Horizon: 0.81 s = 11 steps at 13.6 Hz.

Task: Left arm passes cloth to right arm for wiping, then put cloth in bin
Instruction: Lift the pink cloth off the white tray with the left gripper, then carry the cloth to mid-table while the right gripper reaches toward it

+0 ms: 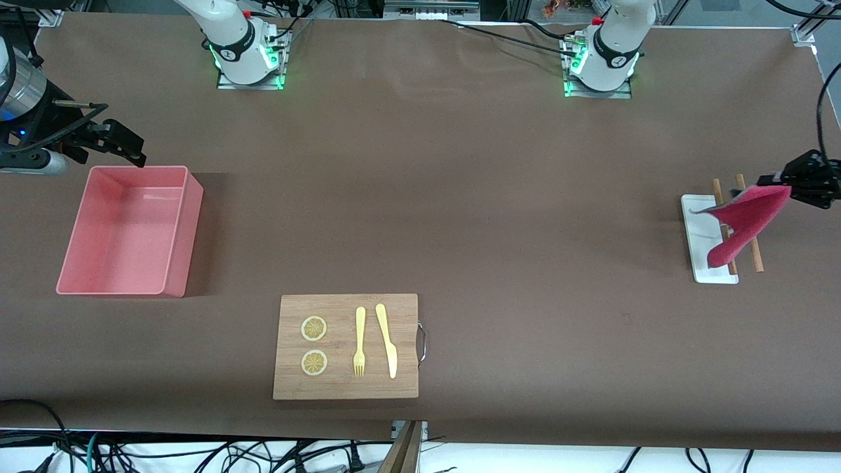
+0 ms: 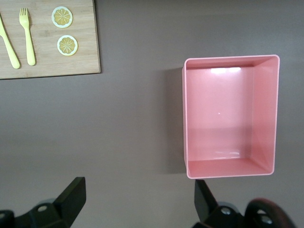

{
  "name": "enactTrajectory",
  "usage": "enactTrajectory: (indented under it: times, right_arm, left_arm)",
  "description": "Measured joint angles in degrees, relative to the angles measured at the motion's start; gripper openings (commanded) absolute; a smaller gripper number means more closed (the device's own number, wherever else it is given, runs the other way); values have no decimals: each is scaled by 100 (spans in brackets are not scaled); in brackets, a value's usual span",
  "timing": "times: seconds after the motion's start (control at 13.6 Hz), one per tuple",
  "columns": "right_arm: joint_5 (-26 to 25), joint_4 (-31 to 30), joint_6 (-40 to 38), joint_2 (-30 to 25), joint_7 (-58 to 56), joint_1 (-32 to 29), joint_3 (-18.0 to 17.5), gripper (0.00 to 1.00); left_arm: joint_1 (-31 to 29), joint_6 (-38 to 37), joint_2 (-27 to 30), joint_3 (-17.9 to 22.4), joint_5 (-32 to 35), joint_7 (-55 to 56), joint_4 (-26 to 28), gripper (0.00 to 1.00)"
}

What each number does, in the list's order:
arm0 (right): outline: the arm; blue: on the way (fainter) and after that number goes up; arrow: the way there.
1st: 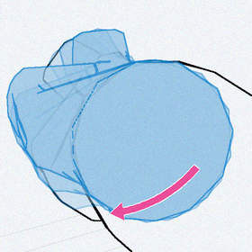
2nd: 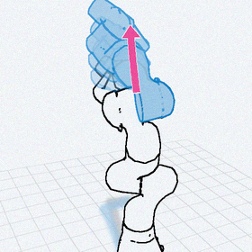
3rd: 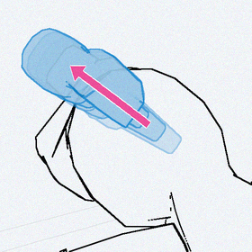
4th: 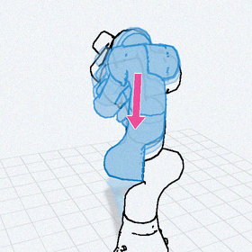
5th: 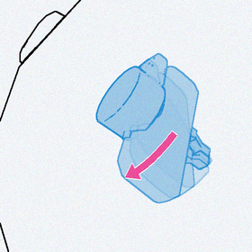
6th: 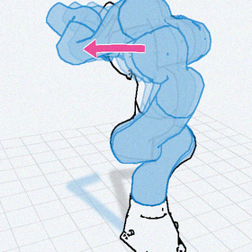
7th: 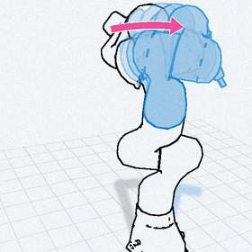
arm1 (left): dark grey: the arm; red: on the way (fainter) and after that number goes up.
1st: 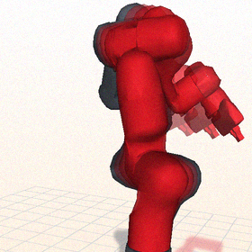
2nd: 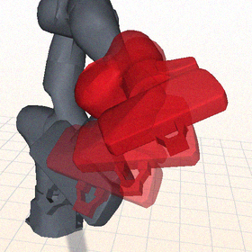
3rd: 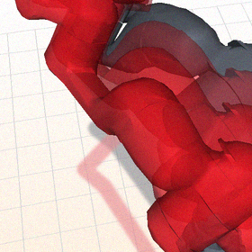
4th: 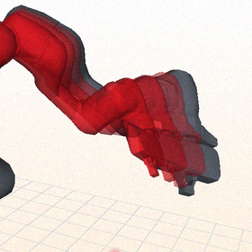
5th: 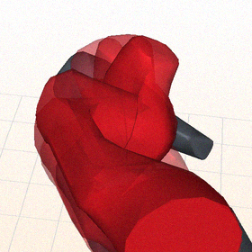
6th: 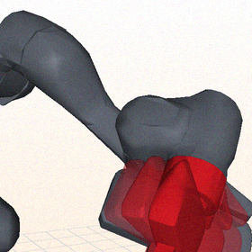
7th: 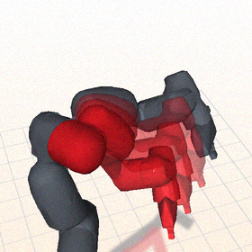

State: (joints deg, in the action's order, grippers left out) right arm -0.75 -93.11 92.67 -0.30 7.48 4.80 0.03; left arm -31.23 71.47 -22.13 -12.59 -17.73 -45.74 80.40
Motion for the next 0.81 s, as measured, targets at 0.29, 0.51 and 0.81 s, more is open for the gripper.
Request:
enactTrajectory:
  times: [0.29,0.51,0.81]
  right_arm:
    - [16,17,136,166,-30,2,-5,100]
    - [72,28,83,240,-120,40,-19,100]
    - [393,29,-388,339,-1305,236,-204,100]
  left_arm:
    - [102,-15,19,-1145,0,1925,54,0]
    - [912,367,-13,-1502,-4,3585,126,0]
    - [2593,1546,-134,-1530,-3,5782,306,0]
